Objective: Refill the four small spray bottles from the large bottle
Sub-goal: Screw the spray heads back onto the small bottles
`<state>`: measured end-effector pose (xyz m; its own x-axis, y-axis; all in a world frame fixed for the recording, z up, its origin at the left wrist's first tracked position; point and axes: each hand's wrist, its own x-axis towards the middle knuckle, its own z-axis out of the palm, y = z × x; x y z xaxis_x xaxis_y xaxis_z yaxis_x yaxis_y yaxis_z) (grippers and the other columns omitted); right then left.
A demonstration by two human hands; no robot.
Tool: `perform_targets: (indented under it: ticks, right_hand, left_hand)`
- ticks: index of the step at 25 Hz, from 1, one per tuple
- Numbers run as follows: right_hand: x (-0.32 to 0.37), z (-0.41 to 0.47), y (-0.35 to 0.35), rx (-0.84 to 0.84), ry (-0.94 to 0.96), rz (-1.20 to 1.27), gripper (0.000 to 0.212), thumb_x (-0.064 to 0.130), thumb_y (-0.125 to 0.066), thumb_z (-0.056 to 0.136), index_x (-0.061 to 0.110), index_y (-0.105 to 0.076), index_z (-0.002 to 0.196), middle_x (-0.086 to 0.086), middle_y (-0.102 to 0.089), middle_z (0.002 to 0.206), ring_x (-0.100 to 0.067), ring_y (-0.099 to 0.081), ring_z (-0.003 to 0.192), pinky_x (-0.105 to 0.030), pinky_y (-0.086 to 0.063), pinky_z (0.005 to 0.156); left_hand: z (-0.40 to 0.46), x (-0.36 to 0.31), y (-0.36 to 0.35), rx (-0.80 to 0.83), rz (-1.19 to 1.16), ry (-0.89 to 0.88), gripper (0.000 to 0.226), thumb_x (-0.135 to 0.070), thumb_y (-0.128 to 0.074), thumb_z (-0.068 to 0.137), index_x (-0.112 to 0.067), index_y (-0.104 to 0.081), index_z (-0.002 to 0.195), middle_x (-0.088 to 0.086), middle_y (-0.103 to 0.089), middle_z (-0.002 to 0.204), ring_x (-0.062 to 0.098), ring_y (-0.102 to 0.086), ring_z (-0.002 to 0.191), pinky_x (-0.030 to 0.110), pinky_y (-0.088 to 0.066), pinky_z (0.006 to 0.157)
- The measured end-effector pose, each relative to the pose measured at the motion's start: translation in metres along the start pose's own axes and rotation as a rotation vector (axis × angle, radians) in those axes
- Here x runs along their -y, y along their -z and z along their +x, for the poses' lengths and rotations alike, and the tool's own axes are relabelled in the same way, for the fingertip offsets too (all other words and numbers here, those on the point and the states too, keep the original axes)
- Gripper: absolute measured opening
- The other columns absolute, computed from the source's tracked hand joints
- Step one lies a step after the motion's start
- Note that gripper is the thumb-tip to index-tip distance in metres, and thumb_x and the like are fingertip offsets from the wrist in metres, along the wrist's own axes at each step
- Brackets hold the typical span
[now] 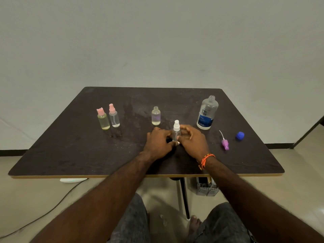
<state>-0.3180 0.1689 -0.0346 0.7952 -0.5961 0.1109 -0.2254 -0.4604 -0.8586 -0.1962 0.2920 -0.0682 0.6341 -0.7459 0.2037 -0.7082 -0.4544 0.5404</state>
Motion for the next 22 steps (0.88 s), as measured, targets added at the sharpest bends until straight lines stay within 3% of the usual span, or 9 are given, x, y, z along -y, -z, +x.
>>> perform_targets:
  ticks: [2, 6, 11, 16, 19, 22]
  right_hand:
    - [0.009, 0.003, -0.013, 0.025, 0.036, -0.019, 0.043, 0.014, -0.074, 0.087, 0.025, -0.065, 0.127, 0.010, -0.069, 0.104, 0.004, -0.064, 0.091, -0.004, -0.047, 0.070]
    - [0.029, 0.016, -0.059, 0.042, 0.103, 0.041, 0.044, 0.009, -0.074, 0.083, 0.024, -0.070, 0.124, 0.010, -0.070, 0.096, -0.002, -0.066, 0.089, -0.023, -0.055, 0.086]
    - [0.053, 0.042, -0.116, 0.089, 0.146, 0.054, 0.044, 0.007, -0.070, 0.083, 0.023, -0.069, 0.125, 0.011, -0.071, 0.105, -0.002, -0.064, 0.099, 0.001, -0.041, 0.076]
    - [0.068, 0.074, -0.153, 0.117, 0.135, 0.087, 0.046, 0.012, -0.066, 0.087, 0.023, -0.064, 0.131, 0.007, -0.071, 0.119, -0.006, -0.063, 0.107, -0.026, -0.051, 0.095]
    - [0.073, 0.093, -0.166, 0.128, 0.135, 0.110, 0.046, 0.012, -0.067, 0.089, 0.021, -0.063, 0.134, 0.003, -0.070, 0.123, -0.009, -0.063, 0.113, -0.023, -0.050, 0.094]
    - [0.077, 0.103, -0.172, 0.142, 0.136, 0.112, 0.047, 0.012, -0.067, 0.090, 0.021, -0.062, 0.136, 0.000, -0.070, 0.126, -0.007, -0.061, 0.113, -0.018, -0.045, 0.091]
  left_hand:
    - [-0.004, 0.011, 0.011, -0.035, 0.043, 0.028, 0.023, -0.051, -0.076, 0.086, -0.029, -0.070, 0.092, -0.011, -0.066, 0.090, 0.017, -0.055, 0.097, 0.045, -0.048, 0.091]
    - [-0.016, 0.038, 0.041, -0.088, 0.119, 0.113, 0.022, -0.048, -0.071, 0.087, -0.027, -0.066, 0.090, -0.011, -0.069, 0.085, 0.021, -0.059, 0.091, 0.043, -0.049, 0.090]
    - [-0.025, 0.068, 0.067, -0.256, 0.135, 0.250, 0.014, -0.040, -0.065, 0.091, -0.027, -0.064, 0.096, -0.011, -0.068, 0.078, 0.021, -0.064, 0.085, 0.046, -0.055, 0.084]
    - [-0.017, 0.085, 0.076, -0.361, 0.119, 0.289, 0.029, -0.027, -0.059, 0.092, -0.023, -0.064, 0.120, 0.000, -0.073, 0.090, 0.027, -0.068, 0.085, 0.043, -0.058, 0.078]
    - [-0.011, 0.098, 0.066, -0.353, 0.054, 0.325, 0.043, -0.036, -0.047, 0.088, -0.024, -0.057, 0.128, 0.000, -0.072, 0.099, 0.025, -0.068, 0.091, 0.047, -0.059, 0.079]
    - [-0.007, 0.107, 0.062, -0.359, -0.025, 0.331, 0.040, -0.033, -0.048, 0.088, -0.025, -0.058, 0.127, -0.004, -0.072, 0.101, 0.021, -0.068, 0.094, 0.047, -0.058, 0.081]
